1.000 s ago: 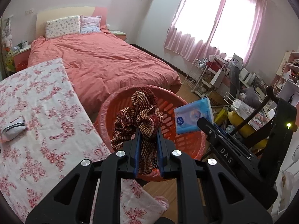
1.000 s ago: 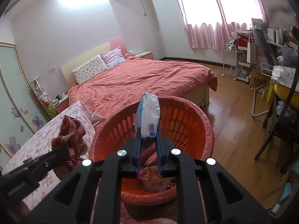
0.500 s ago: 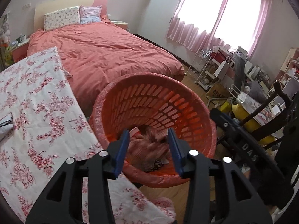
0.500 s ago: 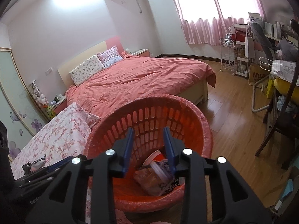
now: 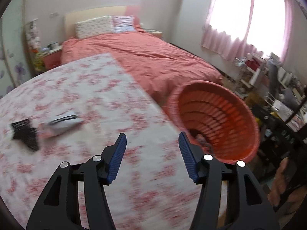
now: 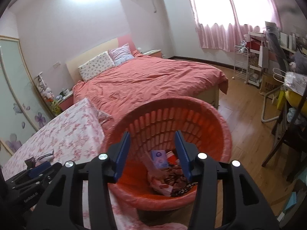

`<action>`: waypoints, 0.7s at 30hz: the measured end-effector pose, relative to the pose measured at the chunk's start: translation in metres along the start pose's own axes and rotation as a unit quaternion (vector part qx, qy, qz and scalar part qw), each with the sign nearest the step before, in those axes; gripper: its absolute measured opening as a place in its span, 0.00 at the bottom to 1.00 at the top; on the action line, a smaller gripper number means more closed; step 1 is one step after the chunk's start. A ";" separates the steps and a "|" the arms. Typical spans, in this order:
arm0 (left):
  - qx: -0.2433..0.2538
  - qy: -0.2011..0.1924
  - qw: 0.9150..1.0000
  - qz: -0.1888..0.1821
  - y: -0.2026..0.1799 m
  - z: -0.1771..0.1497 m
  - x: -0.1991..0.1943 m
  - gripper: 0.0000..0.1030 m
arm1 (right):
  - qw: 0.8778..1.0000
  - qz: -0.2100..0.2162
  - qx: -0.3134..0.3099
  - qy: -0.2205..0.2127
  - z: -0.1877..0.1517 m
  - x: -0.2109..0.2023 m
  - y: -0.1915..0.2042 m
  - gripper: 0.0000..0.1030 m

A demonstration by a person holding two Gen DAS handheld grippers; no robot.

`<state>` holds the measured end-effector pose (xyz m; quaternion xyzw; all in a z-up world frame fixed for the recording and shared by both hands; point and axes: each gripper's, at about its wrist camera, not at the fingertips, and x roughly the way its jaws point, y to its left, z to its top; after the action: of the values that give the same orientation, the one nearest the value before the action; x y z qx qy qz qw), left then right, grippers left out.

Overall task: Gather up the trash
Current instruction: 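Move both open tools back to the bedspread toward the black mesh and white packet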

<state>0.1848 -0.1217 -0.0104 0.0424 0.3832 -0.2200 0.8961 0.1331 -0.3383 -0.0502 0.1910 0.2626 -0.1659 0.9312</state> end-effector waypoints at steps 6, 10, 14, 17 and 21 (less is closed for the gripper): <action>-0.054 -0.005 0.997 0.060 0.065 -0.011 -0.020 0.69 | 0.998 0.031 -0.045 0.021 -0.007 0.005 0.058 0.50; -0.089 -0.009 0.991 0.102 0.114 -0.020 -0.036 0.69 | 0.993 0.065 -0.086 0.038 -0.017 0.013 0.114 0.51; -0.122 -0.018 0.983 0.137 0.159 -0.030 -0.056 0.69 | 0.987 0.092 -0.123 0.055 -0.030 0.023 0.170 0.51; -0.144 -0.024 0.977 0.157 0.190 -0.036 -0.069 0.69 | 0.981 0.113 -0.139 0.072 -0.041 0.032 0.208 0.51; -0.167 -0.030 0.971 0.169 0.221 -0.043 -0.083 0.69 | 0.975 0.135 -0.144 0.101 -0.053 0.048 0.249 0.51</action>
<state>0.2002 0.1177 -0.0029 -0.0500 0.3750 0.0002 0.9257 0.2512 -0.1076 -0.0511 0.1045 0.3484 0.0209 0.9313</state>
